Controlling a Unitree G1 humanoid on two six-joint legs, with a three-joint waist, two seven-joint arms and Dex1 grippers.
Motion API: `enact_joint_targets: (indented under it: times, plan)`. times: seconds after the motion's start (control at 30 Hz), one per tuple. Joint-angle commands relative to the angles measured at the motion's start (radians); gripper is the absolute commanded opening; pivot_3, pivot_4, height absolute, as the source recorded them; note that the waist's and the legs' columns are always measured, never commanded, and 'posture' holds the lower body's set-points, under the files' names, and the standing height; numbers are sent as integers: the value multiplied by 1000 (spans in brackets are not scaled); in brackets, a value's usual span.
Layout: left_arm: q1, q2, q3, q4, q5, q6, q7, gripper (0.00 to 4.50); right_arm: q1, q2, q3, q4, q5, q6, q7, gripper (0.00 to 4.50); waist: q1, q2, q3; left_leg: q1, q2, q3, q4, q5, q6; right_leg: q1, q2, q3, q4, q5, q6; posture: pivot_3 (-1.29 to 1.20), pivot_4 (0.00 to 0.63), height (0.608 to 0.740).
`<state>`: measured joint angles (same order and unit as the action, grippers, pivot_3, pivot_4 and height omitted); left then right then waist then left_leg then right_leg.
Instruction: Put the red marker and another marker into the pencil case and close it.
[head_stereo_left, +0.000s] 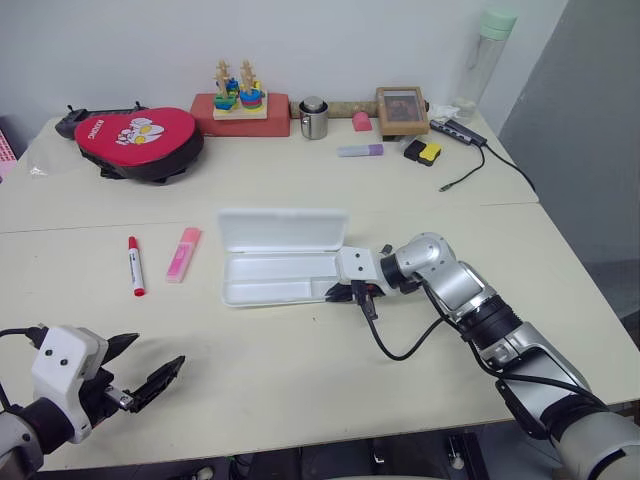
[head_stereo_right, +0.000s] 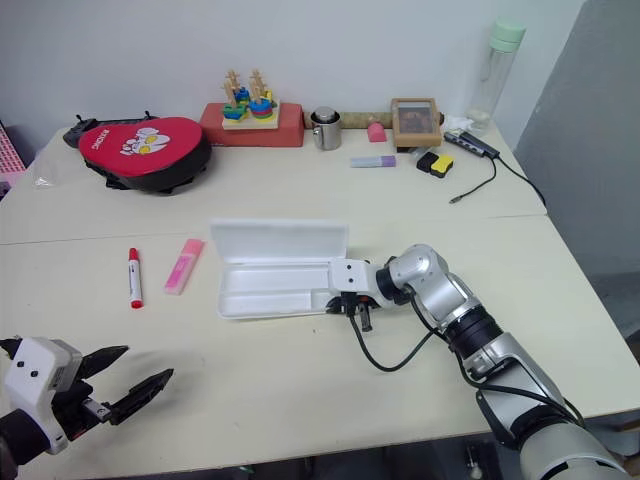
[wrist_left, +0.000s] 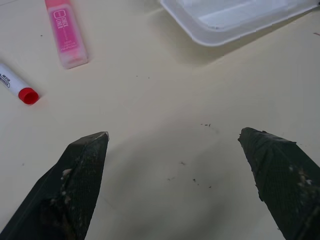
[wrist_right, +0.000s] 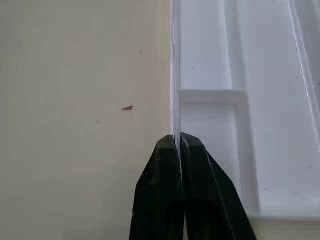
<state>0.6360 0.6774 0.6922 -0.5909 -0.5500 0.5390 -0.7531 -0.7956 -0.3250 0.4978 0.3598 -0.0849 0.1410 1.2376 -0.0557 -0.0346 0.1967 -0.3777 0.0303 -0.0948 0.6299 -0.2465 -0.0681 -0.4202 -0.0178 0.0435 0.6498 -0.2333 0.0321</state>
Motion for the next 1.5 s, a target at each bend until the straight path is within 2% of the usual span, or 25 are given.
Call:
enact_joint_targets:
  times: [0.03,0.33,0.63,0.9,1.1,1.2,1.4,1.5]
  plan:
    - [-2,-7,2,-30,2,-3,9,4500,8,0,11,-8,-8,3,7,48,0,0,0,0,0,0,0,0,0,0,0,0,0,0,0,0,150,740]
    - [-2,-14,-7,-35,8,-5,18,4500,22,-18,2,-65,-2,9,23,48,0,0,0,0,0,0,0,0,0,0,0,0,0,0,0,0,150,740]
    - [-8,-14,-38,-17,29,-18,18,4500,88,-136,17,-409,55,176,137,48,0,1,0,-1,0,-1,0,0,0,-1,0,-1,0,0,0,0,150,740]
    - [13,16,-40,-29,30,4,-23,4500,145,-169,58,-498,54,289,133,48,-1,0,0,-1,0,0,0,0,0,-1,0,0,0,0,0,0,150,740]
    - [1,53,-22,-35,11,33,-43,4500,185,-158,77,-513,25,331,59,48,-1,0,0,-1,0,-1,0,0,0,-1,0,-1,0,0,0,0,150,740]
    - [-9,63,-18,-36,5,45,-48,4500,193,-165,75,-523,28,333,45,521,-1,0,0,0,0,0,0,0,0,0,0,0,0,0,0,0,150,740]
    - [-45,69,-37,-29,12,49,-48,4500,179,-173,19,-555,66,374,16,1884,-1,0,0,-1,0,0,0,0,0,-1,0,-1,0,0,0,0,150,740]
    - [-59,76,-48,-47,24,48,-44,4500,181,-223,-13,-568,94,376,43,1884,0,0,0,-1,0,0,0,0,0,0,0,0,0,0,0,0,150,740]
